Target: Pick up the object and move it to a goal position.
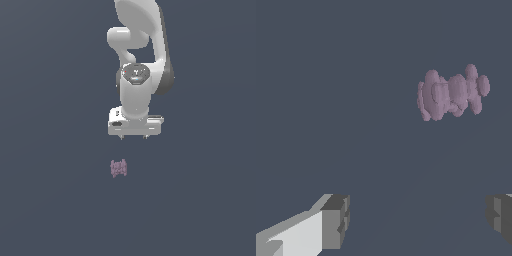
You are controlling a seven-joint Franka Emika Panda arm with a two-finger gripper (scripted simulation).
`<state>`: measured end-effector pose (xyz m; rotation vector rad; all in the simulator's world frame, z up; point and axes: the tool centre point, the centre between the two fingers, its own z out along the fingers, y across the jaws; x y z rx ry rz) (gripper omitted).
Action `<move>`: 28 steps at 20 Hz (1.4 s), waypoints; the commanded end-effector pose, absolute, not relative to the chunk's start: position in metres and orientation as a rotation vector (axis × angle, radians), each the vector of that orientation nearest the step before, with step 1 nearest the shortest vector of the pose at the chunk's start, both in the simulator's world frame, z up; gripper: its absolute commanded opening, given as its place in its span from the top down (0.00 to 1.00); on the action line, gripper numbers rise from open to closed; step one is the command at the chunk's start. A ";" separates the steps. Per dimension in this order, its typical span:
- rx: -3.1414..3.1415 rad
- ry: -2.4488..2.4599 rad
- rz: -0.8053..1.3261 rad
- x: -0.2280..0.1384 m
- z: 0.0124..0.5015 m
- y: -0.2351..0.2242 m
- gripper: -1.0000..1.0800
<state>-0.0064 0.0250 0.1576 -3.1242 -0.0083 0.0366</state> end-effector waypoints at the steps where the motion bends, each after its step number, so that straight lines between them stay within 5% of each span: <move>1: -3.124 -0.008 0.037 -0.006 0.158 0.025 0.04; 11: -3.107 -0.036 0.047 -0.011 0.166 0.058 0.04; 28: -3.102 0.146 0.049 -0.002 0.161 0.049 0.04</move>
